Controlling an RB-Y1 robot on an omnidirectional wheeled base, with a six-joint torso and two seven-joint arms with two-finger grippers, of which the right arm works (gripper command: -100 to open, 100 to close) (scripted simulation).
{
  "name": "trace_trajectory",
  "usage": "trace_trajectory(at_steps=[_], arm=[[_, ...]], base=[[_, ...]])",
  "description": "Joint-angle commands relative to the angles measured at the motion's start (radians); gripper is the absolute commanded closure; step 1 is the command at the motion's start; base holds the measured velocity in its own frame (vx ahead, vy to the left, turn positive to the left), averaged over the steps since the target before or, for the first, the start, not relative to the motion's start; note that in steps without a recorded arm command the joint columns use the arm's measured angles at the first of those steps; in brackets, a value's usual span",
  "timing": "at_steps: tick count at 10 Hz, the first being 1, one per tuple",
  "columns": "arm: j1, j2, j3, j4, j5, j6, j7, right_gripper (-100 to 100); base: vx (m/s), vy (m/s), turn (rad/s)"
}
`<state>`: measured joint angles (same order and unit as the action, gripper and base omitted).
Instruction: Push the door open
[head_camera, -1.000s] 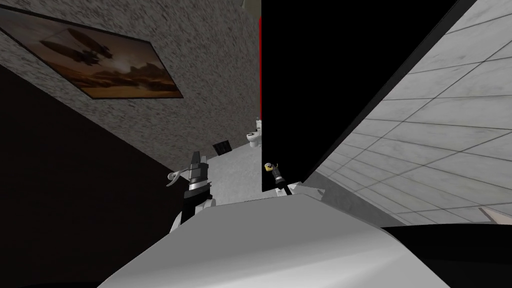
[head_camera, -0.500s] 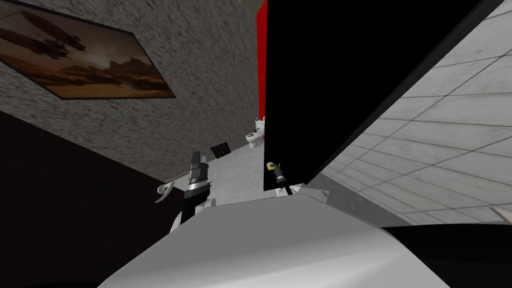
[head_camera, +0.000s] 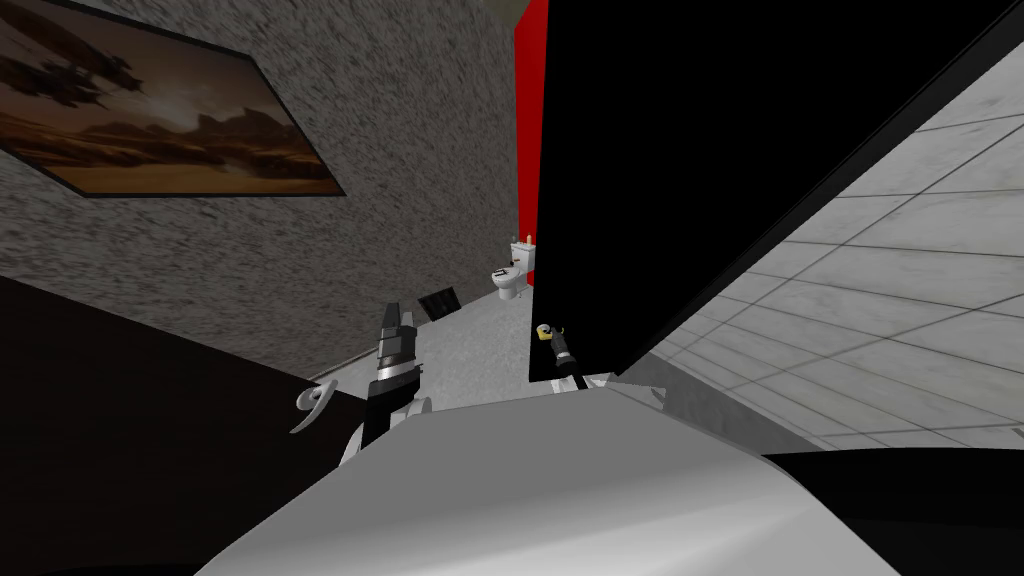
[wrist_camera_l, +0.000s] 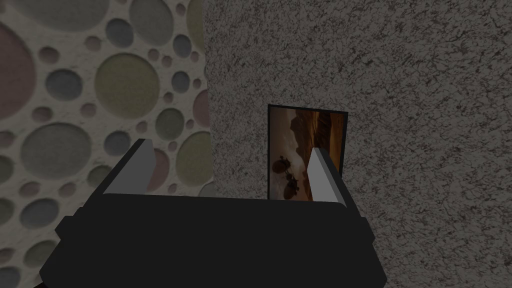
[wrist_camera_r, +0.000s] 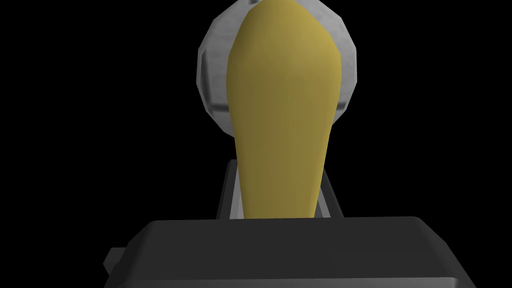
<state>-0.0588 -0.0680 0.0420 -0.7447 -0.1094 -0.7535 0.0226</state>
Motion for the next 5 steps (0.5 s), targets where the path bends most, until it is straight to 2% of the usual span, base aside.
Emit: trace_trajectory(at_steps=[1, 5], arm=[[-0.001, -0.011, -0.018, -0.01, -0.008, -0.004, 0.004, 100], [-0.003, -0.021, -0.062, -0.004, -0.029, -0.006, 0.019, 100]], base=[[0.188, 0.056, -0.037], [0.196, 0.07, -0.053]])
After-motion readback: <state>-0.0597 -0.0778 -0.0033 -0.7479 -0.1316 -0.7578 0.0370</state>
